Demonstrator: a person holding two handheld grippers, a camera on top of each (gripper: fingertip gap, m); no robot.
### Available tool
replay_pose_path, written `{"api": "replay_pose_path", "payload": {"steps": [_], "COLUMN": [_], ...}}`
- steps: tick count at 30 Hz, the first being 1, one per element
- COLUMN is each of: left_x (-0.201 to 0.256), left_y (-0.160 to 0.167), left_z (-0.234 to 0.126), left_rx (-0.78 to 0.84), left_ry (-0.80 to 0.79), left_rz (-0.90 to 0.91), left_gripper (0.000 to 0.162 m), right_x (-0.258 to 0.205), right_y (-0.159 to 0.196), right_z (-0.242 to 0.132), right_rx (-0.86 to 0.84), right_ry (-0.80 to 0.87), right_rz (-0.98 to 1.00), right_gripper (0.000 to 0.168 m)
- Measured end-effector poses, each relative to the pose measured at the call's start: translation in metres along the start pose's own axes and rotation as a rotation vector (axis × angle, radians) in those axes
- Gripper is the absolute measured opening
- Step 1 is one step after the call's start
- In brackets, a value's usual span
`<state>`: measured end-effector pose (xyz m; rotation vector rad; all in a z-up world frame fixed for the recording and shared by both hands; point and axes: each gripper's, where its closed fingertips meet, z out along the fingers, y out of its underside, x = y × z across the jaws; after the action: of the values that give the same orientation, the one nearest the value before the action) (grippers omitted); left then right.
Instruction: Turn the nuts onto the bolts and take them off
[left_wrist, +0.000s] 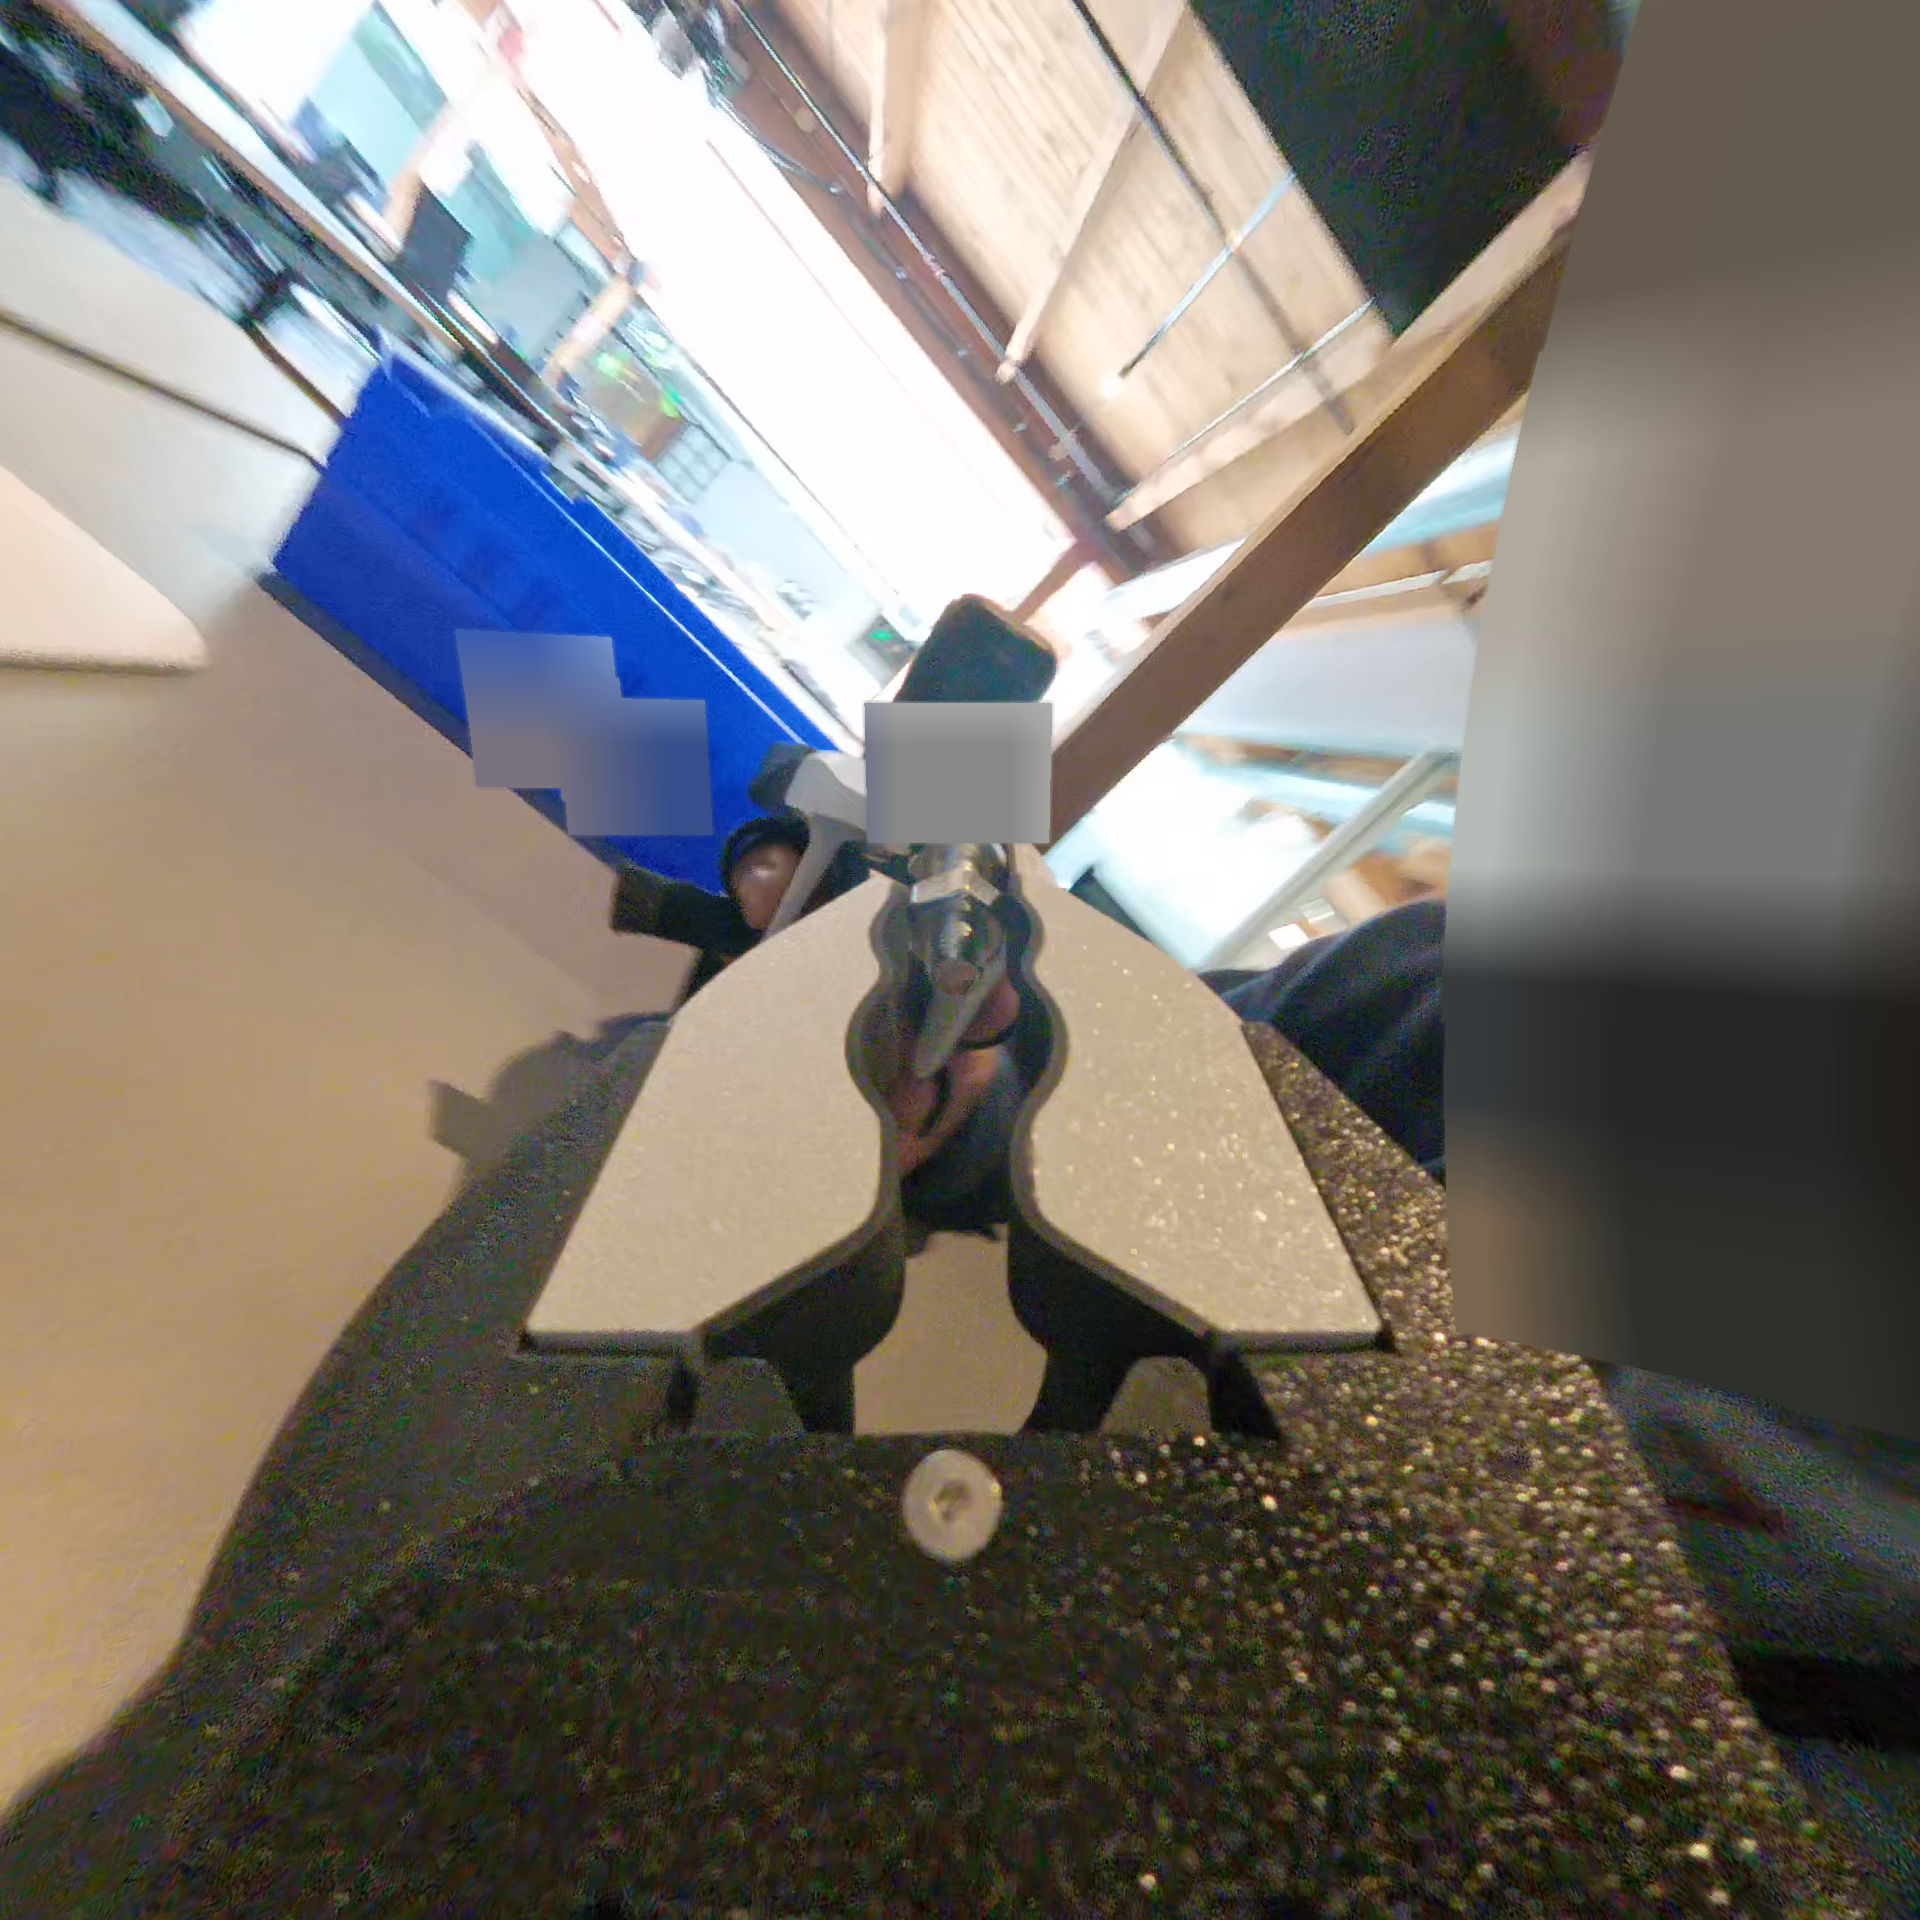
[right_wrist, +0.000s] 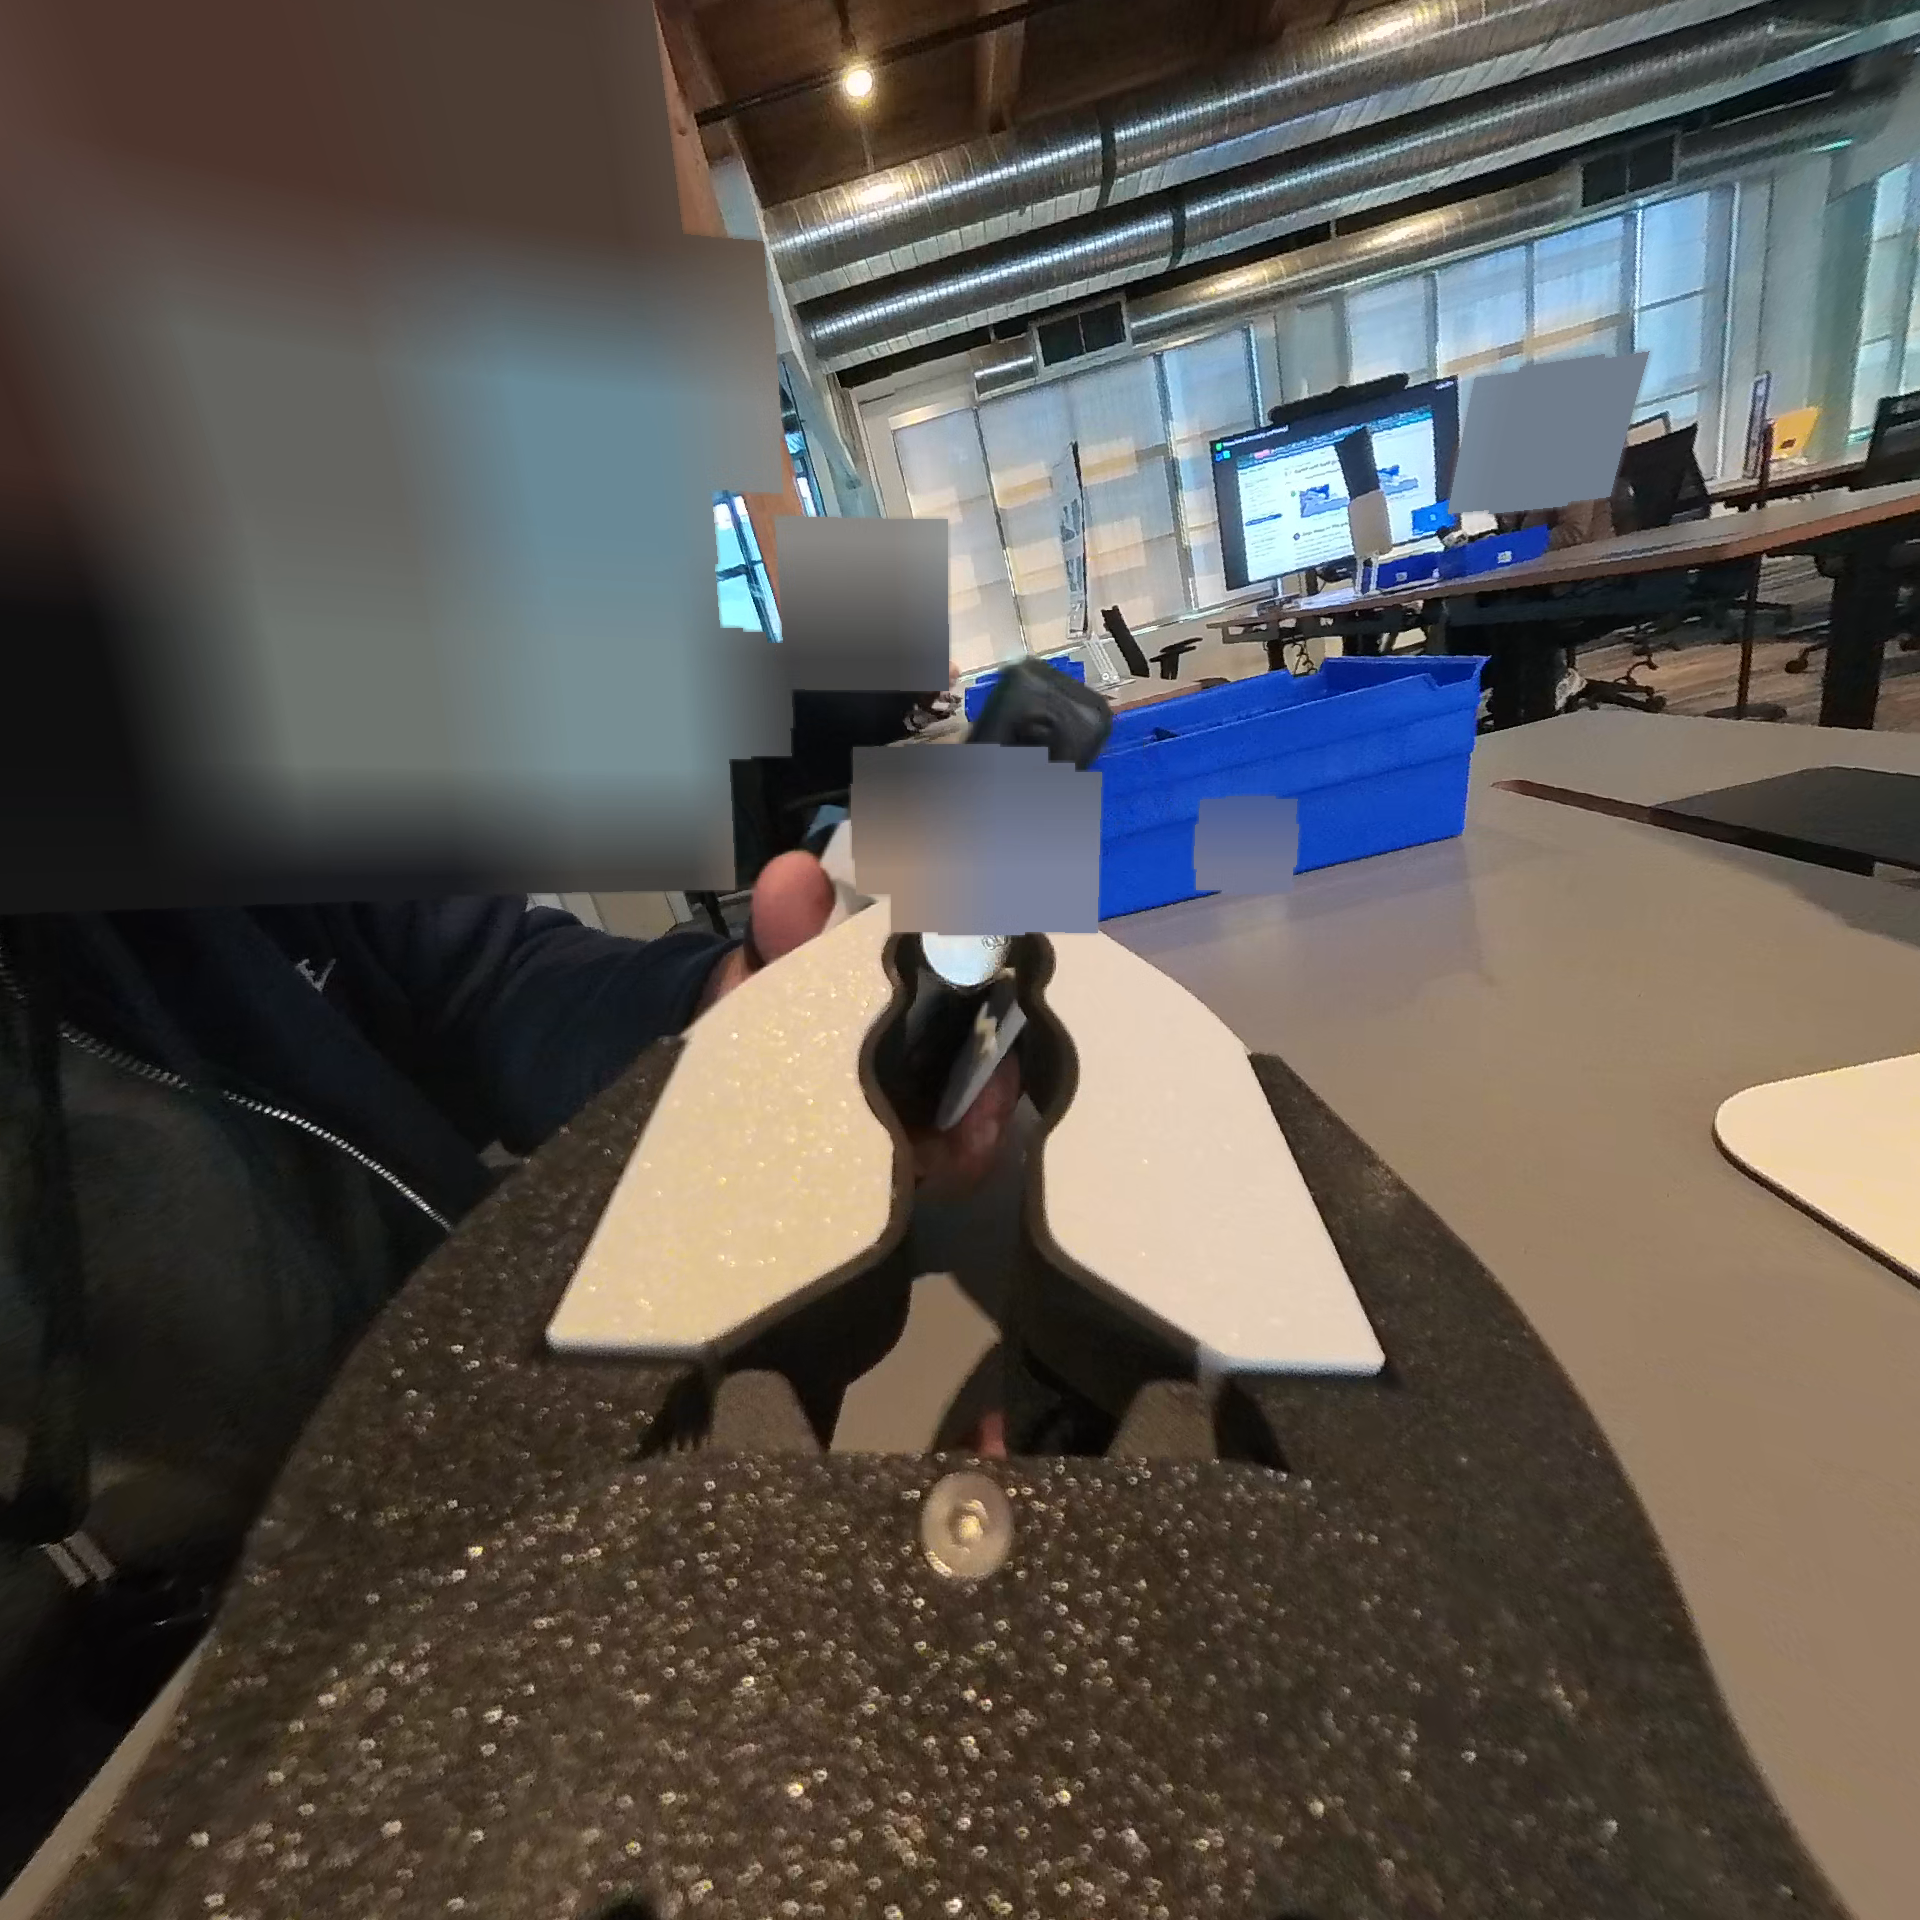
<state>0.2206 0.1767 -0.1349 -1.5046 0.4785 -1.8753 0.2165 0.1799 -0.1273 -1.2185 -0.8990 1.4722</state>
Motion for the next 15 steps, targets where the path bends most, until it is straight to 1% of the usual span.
{"api": "replay_pose_path", "payload": {"steps": [1,6,7,8,9,11,15], "left_x": [0.0,-0.003,-0.003,0.0,0.007,0.014,0.007], "left_y": [0.0,0.001,0.001,-0.001,-0.003,-0.01,-0.019], "left_z": [0.0,0.0,0.0,0.001,0.002,0.0,-0.006], "left_rx": [-0.016,-0.16,-0.16,-0.136,-0.087,-0.007,0.045], "left_ry": [-0.047,-0.373,-0.418,-0.429,-0.403,-0.327,-0.18], "left_rz": [0.121,0.957,1.067,1.12,1.111,0.954,0.465], "left_gripper": [0.017,0.017,0.017,0.021,0.032,0.037,0.034], "right_x": [0.0,0.0,0.0,0.0,0.0,0.001,0.001], "right_y": [0.0,-0.002,-0.002,-0.003,-0.003,-0.004,-0.004], "right_z": [0.0,-0.001,-0.001,-0.002,-0.002,-0.003,-0.003], "right_rx": [0.004,0.015,0.019,0.024,0.028,0.033,0.03], "right_ry": [-0.003,-0.008,-0.009,-0.009,-0.009,-0.007,-0.005], "right_rz": [0.004,0.022,0.023,0.024,0.026,0.029,0.023], "right_gripper": [0.017,0.017,0.016,0.016,0.016,0.017,0.017]}}
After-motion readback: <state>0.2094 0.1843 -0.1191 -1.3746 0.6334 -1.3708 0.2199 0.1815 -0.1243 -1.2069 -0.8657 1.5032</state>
